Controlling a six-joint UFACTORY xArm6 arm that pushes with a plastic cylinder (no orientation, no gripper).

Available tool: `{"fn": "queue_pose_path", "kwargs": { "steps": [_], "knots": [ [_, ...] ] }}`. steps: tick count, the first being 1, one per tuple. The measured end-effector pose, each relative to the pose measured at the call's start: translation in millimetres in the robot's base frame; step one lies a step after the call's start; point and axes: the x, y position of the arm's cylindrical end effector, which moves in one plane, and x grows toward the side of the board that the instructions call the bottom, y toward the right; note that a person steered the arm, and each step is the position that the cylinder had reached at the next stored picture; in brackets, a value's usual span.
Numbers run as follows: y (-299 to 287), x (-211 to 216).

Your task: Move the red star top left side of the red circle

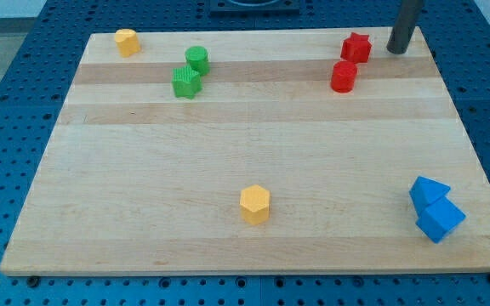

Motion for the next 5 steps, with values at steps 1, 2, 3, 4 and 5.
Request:
{"fn": "queue_pose_path", "kwargs": {
  "steps": [1,2,3,4,5],
  "knots": [
    [-2.5,-1.0],
    [-5.4,-0.7],
    [-15.8,0.0],
    [-32.1,2.7],
    [-43.1,13.0]
  ]
}}
